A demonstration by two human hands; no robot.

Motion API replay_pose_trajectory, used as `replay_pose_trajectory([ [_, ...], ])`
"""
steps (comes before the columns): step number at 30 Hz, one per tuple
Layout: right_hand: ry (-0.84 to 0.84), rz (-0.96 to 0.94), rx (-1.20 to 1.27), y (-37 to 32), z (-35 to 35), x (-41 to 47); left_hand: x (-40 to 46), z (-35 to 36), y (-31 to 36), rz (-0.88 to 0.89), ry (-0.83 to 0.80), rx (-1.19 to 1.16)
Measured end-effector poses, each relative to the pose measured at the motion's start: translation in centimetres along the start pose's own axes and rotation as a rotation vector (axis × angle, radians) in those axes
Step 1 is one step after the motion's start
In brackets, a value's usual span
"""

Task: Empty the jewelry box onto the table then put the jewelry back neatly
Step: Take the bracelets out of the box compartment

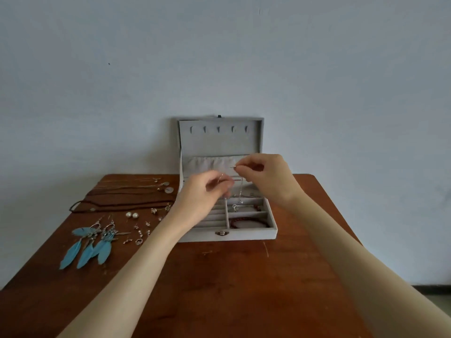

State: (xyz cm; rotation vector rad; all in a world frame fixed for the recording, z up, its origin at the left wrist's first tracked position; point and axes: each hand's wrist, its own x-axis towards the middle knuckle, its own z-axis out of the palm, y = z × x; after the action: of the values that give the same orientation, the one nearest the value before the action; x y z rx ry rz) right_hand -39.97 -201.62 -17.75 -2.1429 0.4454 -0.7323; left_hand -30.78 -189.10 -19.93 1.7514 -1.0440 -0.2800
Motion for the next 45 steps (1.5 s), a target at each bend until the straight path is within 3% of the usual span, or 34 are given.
replay_pose_trajectory([
  [3,-0.045,0.141,0.243,-0.4,-0.3,-2.8,-3.4,-1.6,0.4,-0.105,0.001,-0.241],
  [5,-0.104,0.216,0.275,-0.1,0.5,-5.2,-5.5,-2.5,0.0,-0.209,-0.031,-0.311],
  [10,-0.152,0.293,0.076,1.9,4.5,-9.9,-9.0,-3.0,-2.8,-0.377,-0.082,-0.011],
  [15,-0.074,0.309,-0.154,3.0,6.4,-10.8,-9.8,-1.6,-4.4,-0.286,-0.045,0.320],
  [21,-0.002,0.174,-0.318,4.1,6.7,-11.7,-10.6,0.1,-6.1,-0.143,0.102,0.529],
  [27,0.105,0.135,-0.210,4.3,6.0,-11.9,-10.7,-0.2,-6.4,-0.066,0.150,0.409],
  [32,0.259,0.072,-0.135,4.1,3.3,-9.7,-9.0,-0.5,-5.6,0.140,0.204,0.386],
  [35,0.203,0.075,-0.294,4.8,2.1,-6.3,-6.3,0.1,-5.0,0.219,0.184,0.447],
  [40,0.028,0.064,-0.538,6.9,2.1,-0.9,-1.9,1.3,-6.2,0.095,0.055,0.691],
  [45,-0.214,0.058,-0.611,7.5,3.4,2.6,-1.8,2.7,-7.7,0.112,0.081,0.917],
])
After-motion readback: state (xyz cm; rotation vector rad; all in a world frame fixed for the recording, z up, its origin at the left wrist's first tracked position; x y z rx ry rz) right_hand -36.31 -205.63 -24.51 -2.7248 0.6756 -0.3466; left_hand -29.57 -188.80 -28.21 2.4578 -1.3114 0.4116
